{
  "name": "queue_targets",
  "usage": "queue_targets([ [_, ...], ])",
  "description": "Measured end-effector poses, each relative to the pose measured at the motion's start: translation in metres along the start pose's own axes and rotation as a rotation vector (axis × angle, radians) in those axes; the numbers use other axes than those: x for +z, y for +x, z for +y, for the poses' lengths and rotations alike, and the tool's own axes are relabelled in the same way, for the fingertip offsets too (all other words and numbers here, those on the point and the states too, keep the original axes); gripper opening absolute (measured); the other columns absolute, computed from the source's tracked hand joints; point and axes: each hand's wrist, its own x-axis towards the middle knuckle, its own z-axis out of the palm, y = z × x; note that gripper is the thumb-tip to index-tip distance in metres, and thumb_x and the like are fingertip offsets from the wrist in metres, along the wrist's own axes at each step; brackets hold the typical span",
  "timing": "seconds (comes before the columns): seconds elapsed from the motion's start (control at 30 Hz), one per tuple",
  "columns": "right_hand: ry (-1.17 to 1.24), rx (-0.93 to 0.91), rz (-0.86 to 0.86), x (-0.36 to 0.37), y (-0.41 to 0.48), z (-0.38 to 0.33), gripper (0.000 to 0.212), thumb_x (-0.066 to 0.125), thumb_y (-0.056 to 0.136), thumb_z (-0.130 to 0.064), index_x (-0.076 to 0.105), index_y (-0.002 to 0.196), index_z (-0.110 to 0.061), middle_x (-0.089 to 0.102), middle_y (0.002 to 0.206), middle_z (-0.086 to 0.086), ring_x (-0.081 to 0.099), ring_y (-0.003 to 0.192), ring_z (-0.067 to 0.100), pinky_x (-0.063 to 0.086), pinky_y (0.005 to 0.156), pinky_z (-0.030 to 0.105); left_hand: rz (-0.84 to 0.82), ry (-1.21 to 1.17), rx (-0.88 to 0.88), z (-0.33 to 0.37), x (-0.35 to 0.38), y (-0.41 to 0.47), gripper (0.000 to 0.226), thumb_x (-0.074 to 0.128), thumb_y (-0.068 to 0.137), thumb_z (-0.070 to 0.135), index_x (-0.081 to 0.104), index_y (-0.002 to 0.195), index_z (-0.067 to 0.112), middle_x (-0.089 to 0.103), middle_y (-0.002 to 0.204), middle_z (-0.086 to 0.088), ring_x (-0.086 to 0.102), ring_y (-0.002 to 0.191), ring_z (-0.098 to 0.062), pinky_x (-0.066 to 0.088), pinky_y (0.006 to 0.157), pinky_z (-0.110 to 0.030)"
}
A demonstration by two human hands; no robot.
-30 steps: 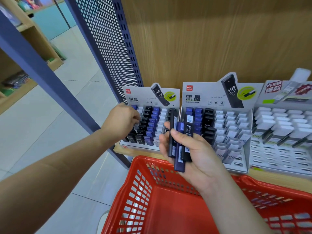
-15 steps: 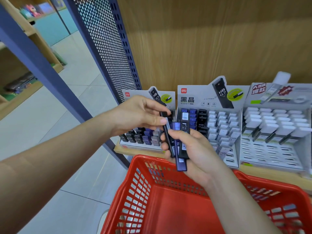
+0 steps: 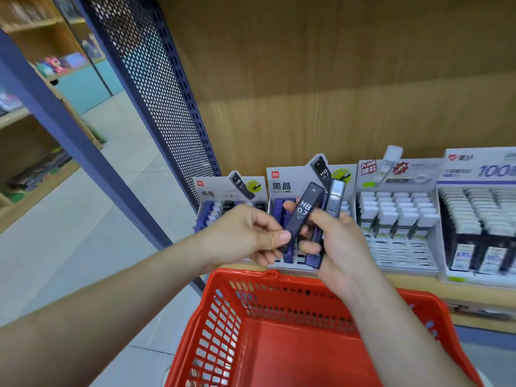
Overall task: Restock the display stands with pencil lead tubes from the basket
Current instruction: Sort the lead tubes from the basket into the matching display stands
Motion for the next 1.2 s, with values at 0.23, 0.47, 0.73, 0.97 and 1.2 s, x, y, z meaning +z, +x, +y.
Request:
queue_targets([
  [0.23,-0.057,-0.049,-0.188,-0.014,-0.019,-0.021,0.041,0.056,0.083,-0.046,0.071,0.095,-0.009,0.075,0.093,0.012,0.043,0.053,0.007,0.024,0.036,0.017,0.179,-0.145,0.029,0.009,0.035,-0.008,0.016,0.066,0.087,0.022,0.072,0.082,0.008,0.069,0.070,-0.009,0.062,0.058,-0.013,0.055,0.061,-0.024],
  [0.47,-0.453,-0.140,-0.126,-0.028,-0.022,-0.039,0.027,0.062,0.094,-0.038,0.064,0.078,-0.016,0.055,0.062,0.006,0.038,0.045,0.010,0.023,0.042,0.020,0.277,-0.105,0.156,0.033,0.044,-0.011,0.030,0.069,0.084,0.013,0.063,0.113,0.016,0.065,0.088,-0.006,0.064,0.071,-0.016,0.058,0.065,-0.029],
  [0.73,-0.346,0.041,-0.139,-0.050,-0.018,-0.034,0.030,0.061,0.094,-0.040,0.066,0.094,-0.011,0.069,0.080,0.011,0.037,0.048,0.009,0.022,0.036,0.017,0.337,0.112,0.273,0.053,0.030,0.001,0.016,0.080,0.071,0.007,0.072,0.083,0.010,0.067,0.074,-0.018,0.060,0.062,-0.019,0.057,0.073,-0.040],
  [0.97,-0.089,0.055,0.172,-0.101,0.005,-0.053,0.024,0.044,0.103,-0.033,0.056,0.092,-0.016,0.056,0.069,0.005,0.034,0.039,0.010,0.022,0.036,0.016,0.473,0.548,0.255,-0.002,0.032,0.038,0.003,0.071,0.084,0.013,0.072,0.087,0.013,0.067,0.074,-0.001,0.058,0.066,-0.018,0.050,0.072,-0.027],
  [1.2,0.000,0.063,0.055,-0.107,0.018,-0.033,0.016,0.045,0.104,-0.022,0.055,0.097,-0.012,0.051,0.068,0.003,0.038,0.043,0.010,0.029,0.036,0.019,0.488,0.629,0.224,-0.041,0.051,0.059,0.020,0.069,0.086,0.017,0.073,0.105,0.010,0.073,0.100,-0.005,0.065,0.092,-0.016,0.043,0.084,-0.016],
])
